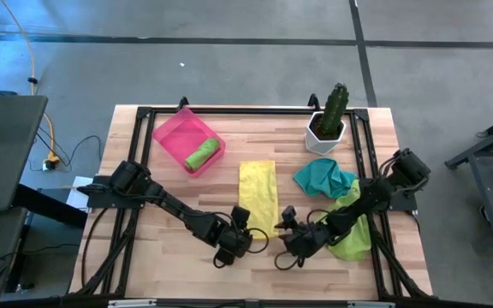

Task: Roll microfiber towels into tight, uniform cylinder then place into a basket
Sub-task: Roll the yellow microfiber cloth

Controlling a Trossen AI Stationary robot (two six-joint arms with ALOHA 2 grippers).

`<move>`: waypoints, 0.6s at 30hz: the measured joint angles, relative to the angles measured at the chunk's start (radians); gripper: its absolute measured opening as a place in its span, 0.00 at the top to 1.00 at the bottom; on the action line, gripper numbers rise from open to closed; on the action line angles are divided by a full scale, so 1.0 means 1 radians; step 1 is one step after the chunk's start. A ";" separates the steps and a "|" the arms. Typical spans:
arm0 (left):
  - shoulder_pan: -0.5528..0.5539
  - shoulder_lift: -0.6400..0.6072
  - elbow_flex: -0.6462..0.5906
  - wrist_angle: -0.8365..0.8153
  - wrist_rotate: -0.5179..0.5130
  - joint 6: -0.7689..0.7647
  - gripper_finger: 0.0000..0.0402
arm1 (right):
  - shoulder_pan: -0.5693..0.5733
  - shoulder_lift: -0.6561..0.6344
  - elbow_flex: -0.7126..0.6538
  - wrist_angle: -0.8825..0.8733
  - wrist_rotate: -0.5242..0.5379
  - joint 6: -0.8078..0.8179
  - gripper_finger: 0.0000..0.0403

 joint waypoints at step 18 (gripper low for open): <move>-0.001 0.000 0.000 0.000 -0.002 -0.036 0.64 | 0.029 0.074 0.001 0.068 -0.008 0.075 0.71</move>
